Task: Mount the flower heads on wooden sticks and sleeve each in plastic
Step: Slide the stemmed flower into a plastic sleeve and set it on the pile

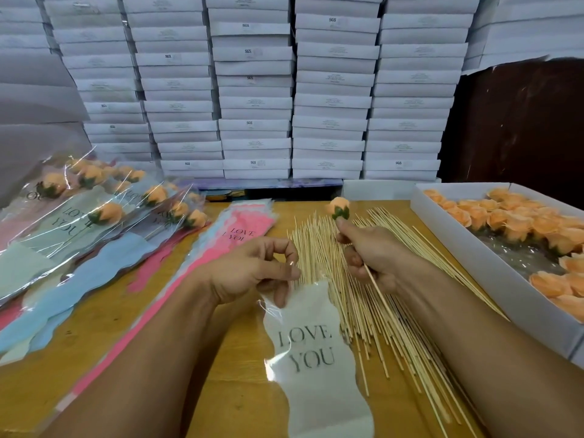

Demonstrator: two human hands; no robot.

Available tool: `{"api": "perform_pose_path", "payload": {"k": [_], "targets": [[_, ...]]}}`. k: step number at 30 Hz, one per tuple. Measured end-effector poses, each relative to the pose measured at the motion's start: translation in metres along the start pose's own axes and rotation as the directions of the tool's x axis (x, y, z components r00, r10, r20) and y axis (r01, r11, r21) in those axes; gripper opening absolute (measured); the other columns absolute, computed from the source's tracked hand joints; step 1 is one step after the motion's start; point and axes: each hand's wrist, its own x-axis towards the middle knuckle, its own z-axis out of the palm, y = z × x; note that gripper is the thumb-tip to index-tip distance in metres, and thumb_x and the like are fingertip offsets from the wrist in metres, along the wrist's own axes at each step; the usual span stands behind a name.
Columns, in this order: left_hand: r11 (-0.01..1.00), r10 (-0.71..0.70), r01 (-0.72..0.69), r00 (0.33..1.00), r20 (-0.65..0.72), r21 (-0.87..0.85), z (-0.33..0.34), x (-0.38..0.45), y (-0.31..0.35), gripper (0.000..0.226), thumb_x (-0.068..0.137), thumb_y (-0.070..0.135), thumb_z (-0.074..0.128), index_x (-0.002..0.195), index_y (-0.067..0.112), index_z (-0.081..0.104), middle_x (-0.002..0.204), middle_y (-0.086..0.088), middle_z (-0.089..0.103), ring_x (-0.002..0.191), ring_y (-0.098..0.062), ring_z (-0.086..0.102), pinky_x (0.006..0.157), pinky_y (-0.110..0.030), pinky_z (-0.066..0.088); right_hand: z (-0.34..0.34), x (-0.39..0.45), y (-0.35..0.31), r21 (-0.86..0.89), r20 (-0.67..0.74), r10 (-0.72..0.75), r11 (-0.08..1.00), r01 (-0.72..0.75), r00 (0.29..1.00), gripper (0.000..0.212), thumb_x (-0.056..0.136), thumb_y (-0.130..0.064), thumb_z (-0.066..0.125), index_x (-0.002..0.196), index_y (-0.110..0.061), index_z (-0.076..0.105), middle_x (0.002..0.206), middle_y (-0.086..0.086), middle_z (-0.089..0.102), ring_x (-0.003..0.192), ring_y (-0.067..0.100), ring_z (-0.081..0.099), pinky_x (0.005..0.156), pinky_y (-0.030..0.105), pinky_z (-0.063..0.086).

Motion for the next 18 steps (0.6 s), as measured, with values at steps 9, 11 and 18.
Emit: {"api": "perform_pose_path", "payload": {"k": [9, 11, 18], "targets": [[0.994, -0.007, 0.058, 0.887, 0.462, -0.096, 0.007, -0.009, 0.007, 0.018, 0.093, 0.010, 0.064, 0.094, 0.009, 0.045, 0.057, 0.009, 0.063, 0.048, -0.007, 0.059, 0.044, -0.029, 0.024, -0.006, 0.010, 0.002, 0.189, -0.033, 0.028, 0.982, -0.021, 0.999, 0.022, 0.102, -0.017, 0.040, 0.097, -0.008, 0.059, 0.049, 0.001, 0.051, 0.032, 0.009, 0.029, 0.029, 0.018, 0.020], [0.985, -0.002, 0.090, 0.857, 0.516, -0.146, 0.011, -0.012, 0.009, 0.026, 0.088, 0.019, 0.074, 0.093, 0.011, 0.050, 0.056, 0.007, 0.060, 0.046, -0.006, 0.058, 0.042, -0.019, 0.033, -0.008, 0.013, 0.003, 0.220, -0.047, 0.044, 0.975, -0.033, 0.998, 0.021, 0.104, -0.014, 0.038, 0.103, -0.009, 0.058, 0.051, 0.004, 0.059, 0.034, 0.008, 0.033, 0.028, 0.018, 0.022], [0.974, 0.003, 0.140, 0.783, 0.622, -0.180, 0.019, -0.012, 0.011, 0.030, 0.084, 0.019, 0.078, 0.090, 0.005, 0.052, 0.058, -0.002, 0.067, 0.050, -0.011, 0.066, 0.046, -0.019, 0.045, -0.017, 0.024, 0.008, 0.270, -0.101, 0.089, 0.961, -0.059, 0.991, 0.033, 0.104, -0.005, 0.034, 0.120, -0.011, 0.062, 0.062, 0.004, 0.056, 0.036, 0.005, 0.037, 0.029, 0.017, 0.025]]}}
